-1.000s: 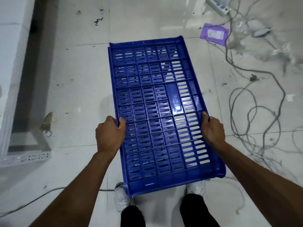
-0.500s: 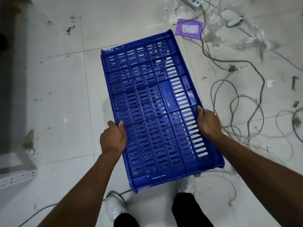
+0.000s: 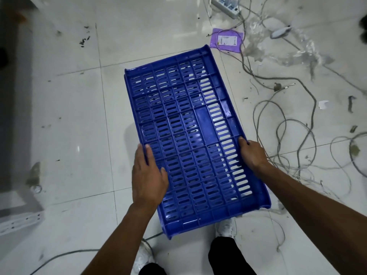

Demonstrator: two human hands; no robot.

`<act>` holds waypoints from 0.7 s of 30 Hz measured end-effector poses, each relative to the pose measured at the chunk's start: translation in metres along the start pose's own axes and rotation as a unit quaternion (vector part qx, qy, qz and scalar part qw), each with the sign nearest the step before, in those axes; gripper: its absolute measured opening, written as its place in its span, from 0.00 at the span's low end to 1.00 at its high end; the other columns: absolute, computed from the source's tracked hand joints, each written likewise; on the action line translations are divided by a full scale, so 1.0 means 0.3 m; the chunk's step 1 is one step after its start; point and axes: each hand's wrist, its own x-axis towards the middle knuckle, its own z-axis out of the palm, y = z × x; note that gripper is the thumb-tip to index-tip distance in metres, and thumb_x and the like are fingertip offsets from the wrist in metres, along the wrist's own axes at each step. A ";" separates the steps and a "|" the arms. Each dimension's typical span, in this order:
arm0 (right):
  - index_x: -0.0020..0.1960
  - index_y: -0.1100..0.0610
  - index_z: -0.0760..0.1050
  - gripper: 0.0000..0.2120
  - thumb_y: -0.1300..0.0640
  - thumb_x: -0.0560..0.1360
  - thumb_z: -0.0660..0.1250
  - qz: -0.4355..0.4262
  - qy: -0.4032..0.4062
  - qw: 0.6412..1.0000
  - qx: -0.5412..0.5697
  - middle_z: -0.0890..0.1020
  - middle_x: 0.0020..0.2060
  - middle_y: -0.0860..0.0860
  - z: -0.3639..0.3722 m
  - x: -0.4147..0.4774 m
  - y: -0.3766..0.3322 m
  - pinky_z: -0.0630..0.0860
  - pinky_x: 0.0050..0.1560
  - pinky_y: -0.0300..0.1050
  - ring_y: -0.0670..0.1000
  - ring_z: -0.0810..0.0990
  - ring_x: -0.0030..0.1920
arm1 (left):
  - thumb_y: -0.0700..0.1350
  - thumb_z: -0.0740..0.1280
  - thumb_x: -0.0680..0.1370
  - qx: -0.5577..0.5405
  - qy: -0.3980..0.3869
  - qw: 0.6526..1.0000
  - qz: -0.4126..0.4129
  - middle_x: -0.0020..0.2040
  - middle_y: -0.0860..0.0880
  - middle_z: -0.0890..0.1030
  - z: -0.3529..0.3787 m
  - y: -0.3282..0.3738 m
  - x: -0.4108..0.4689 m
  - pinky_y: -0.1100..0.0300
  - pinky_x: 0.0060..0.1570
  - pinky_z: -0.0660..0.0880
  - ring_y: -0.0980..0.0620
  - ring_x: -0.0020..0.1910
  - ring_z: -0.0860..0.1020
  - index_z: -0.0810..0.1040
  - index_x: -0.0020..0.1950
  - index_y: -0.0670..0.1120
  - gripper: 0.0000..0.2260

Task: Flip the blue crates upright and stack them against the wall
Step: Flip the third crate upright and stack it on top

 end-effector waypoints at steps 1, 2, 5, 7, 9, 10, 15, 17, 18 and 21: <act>0.48 0.59 0.76 0.20 0.45 0.82 0.54 0.015 -0.003 1.000 0.027 0.81 0.43 0.55 -0.003 -0.002 -0.008 0.75 0.46 0.48 0.54 0.79 0.39 | 0.50 0.61 0.81 0.023 -0.015 0.999 0.038 0.81 0.42 0.45 -0.001 0.010 0.001 0.50 0.76 0.58 0.44 0.80 0.50 0.47 0.81 0.43 0.34; 0.48 0.59 0.77 0.19 0.46 0.81 0.56 0.027 -0.003 0.998 0.052 0.82 0.43 0.55 -0.005 -0.002 -0.015 0.77 0.45 0.49 0.54 0.81 0.40 | 0.51 0.60 0.82 0.047 -0.042 0.996 0.068 0.81 0.43 0.42 -0.001 0.019 0.002 0.50 0.78 0.54 0.45 0.80 0.46 0.45 0.81 0.43 0.34; 0.49 0.58 0.78 0.14 0.50 0.80 0.59 0.050 0.000 0.994 0.092 0.84 0.43 0.55 -0.011 -0.019 -0.041 0.80 0.45 0.48 0.56 0.83 0.42 | 0.54 0.55 0.83 0.110 -0.094 0.985 0.097 0.81 0.44 0.39 0.011 0.031 -0.001 0.48 0.78 0.48 0.46 0.80 0.40 0.42 0.81 0.46 0.33; 0.49 0.59 0.79 0.13 0.51 0.79 0.60 0.060 0.010 0.992 0.109 0.84 0.43 0.55 -0.010 -0.032 -0.041 0.81 0.48 0.52 0.58 0.83 0.43 | 0.57 0.52 0.83 0.114 -0.103 0.985 0.085 0.80 0.43 0.38 0.009 0.026 -0.007 0.49 0.78 0.45 0.46 0.80 0.39 0.42 0.81 0.46 0.32; 0.48 0.59 0.80 0.13 0.52 0.79 0.61 0.054 0.012 0.992 0.113 0.84 0.41 0.55 0.001 -0.050 -0.043 0.81 0.50 0.55 0.58 0.83 0.43 | 0.59 0.50 0.83 0.079 -0.087 0.991 0.065 0.81 0.44 0.39 0.006 0.019 -0.020 0.50 0.79 0.44 0.47 0.80 0.40 0.44 0.81 0.46 0.32; 0.47 0.59 0.80 0.12 0.52 0.78 0.62 0.044 0.012 0.993 0.111 0.84 0.41 0.55 0.012 -0.063 -0.047 0.82 0.49 0.55 0.58 0.83 0.43 | 0.60 0.49 0.83 0.054 -0.074 0.994 0.059 0.81 0.45 0.41 0.005 0.016 -0.030 0.50 0.79 0.44 0.47 0.80 0.41 0.46 0.81 0.45 0.32; 0.38 0.58 0.78 0.13 0.54 0.78 0.63 -0.062 0.029 0.996 0.056 0.81 0.32 0.53 0.079 -0.184 -0.117 0.72 0.35 0.45 0.55 0.78 0.34 | 0.60 0.56 0.82 -0.065 0.033 0.991 0.114 0.70 0.46 0.69 -0.045 0.116 -0.118 0.49 0.69 0.67 0.47 0.70 0.67 0.71 0.70 0.46 0.24; 0.36 0.58 0.77 0.12 0.54 0.76 0.65 -0.100 0.029 0.994 0.039 0.80 0.30 0.52 0.117 -0.247 -0.157 0.69 0.33 0.45 0.54 0.76 0.32 | 0.59 0.57 0.82 -0.139 0.041 0.983 0.111 0.58 0.50 0.74 -0.082 0.167 -0.139 0.55 0.56 0.73 0.51 0.58 0.73 0.75 0.61 0.47 0.19; 0.36 0.58 0.77 0.11 0.54 0.75 0.66 -0.116 0.025 0.992 0.037 0.80 0.30 0.52 0.136 -0.275 -0.175 0.70 0.34 0.47 0.54 0.77 0.32 | 0.59 0.57 0.82 -0.176 0.032 0.979 0.099 0.56 0.52 0.74 -0.098 0.186 -0.142 0.57 0.53 0.73 0.52 0.55 0.73 0.75 0.60 0.48 0.17; 0.42 0.58 0.81 0.09 0.52 0.74 0.67 -0.176 -0.021 0.984 0.026 0.84 0.37 0.51 0.201 -0.366 -0.233 0.77 0.41 0.47 0.50 0.80 0.37 | 0.59 0.56 0.82 -0.234 0.034 0.970 0.062 0.54 0.53 0.76 -0.138 0.176 -0.126 0.56 0.52 0.74 0.53 0.52 0.76 0.74 0.58 0.49 0.16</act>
